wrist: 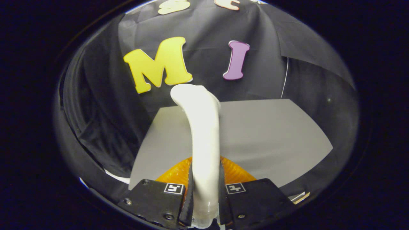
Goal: Iron the clothes twice with a garment steamer, once on the left side and once on the right side.
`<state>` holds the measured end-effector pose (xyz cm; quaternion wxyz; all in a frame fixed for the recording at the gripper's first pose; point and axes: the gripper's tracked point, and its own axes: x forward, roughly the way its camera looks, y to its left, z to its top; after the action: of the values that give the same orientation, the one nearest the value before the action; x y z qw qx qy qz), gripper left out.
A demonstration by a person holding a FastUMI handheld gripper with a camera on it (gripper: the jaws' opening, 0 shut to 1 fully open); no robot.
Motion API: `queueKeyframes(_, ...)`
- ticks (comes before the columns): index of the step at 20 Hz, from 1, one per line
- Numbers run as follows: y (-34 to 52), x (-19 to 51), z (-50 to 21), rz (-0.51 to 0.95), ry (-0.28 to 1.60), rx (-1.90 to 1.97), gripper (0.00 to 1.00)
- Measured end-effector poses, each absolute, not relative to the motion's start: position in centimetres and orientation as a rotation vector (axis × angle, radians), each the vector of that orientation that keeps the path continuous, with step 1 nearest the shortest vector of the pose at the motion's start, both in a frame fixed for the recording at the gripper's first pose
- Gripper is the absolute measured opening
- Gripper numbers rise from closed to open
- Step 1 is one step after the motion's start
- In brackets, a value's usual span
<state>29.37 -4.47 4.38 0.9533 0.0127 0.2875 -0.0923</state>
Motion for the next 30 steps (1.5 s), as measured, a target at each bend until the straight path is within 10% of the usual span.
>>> queueKeyframes(30,17.7,25.0,33.1,0.006,-0.366,0.017,0.34)
